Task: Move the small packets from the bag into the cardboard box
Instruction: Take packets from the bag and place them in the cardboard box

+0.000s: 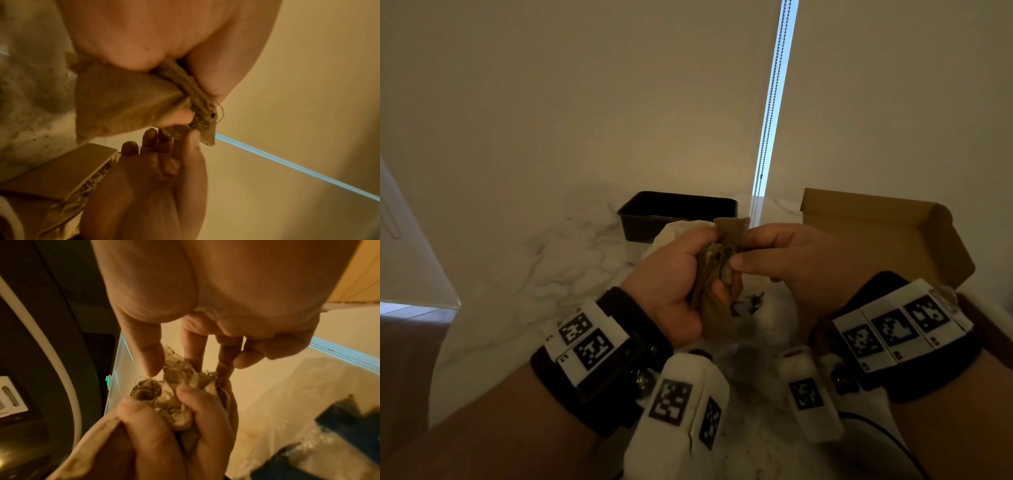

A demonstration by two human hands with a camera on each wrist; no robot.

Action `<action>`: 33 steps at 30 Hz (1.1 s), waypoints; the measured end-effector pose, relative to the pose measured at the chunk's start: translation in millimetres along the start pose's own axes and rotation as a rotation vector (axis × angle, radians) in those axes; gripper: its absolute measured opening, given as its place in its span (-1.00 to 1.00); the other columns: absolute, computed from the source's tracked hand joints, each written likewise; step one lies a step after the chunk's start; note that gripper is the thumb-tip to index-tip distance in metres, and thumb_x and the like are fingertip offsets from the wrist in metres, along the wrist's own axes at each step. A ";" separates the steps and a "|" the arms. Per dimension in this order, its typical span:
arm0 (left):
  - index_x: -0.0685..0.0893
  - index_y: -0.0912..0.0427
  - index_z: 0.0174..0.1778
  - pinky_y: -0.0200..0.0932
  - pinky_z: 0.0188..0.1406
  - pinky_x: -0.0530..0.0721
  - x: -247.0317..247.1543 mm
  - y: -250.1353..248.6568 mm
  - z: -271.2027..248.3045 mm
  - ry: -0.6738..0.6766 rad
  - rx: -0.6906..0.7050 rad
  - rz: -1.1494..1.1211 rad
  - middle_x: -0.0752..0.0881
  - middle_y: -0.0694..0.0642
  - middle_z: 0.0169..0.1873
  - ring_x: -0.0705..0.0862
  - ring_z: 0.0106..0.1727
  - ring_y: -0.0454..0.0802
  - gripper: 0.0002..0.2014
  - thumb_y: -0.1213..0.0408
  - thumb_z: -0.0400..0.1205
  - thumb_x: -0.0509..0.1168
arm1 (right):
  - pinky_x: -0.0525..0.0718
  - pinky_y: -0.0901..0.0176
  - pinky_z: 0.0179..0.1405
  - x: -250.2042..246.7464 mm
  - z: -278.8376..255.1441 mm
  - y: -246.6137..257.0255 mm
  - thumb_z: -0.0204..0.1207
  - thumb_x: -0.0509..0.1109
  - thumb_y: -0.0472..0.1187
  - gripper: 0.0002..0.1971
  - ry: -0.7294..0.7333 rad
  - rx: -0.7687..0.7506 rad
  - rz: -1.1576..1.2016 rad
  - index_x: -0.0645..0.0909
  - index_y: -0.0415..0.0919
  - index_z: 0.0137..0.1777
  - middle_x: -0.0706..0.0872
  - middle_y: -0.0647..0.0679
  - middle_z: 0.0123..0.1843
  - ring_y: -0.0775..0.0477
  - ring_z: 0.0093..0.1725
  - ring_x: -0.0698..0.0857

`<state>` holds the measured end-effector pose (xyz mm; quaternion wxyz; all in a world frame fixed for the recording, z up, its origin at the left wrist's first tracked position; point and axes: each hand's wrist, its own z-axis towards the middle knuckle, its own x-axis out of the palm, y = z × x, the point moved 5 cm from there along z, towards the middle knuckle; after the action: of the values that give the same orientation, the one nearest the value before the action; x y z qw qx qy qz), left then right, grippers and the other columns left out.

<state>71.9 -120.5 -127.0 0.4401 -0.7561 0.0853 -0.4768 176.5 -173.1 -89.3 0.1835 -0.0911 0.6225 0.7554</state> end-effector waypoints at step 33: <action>0.82 0.14 -0.36 -0.31 -0.48 0.64 -16.9 -26.1 -5.0 -0.089 0.167 0.105 0.75 0.13 -0.30 0.67 -0.37 -0.02 -0.79 0.17 0.56 0.42 | 0.63 0.24 -0.45 -43.4 -5.4 -16.7 0.59 0.34 -0.28 -0.98 -0.415 0.088 0.778 0.57 -0.16 -0.06 0.75 0.00 -0.25 0.05 -0.31 0.72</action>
<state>51.4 -98.6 -117.6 0.5291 -0.7318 0.0652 -0.4245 222.3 -182.9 -89.6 0.0102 0.3114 0.5920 0.7433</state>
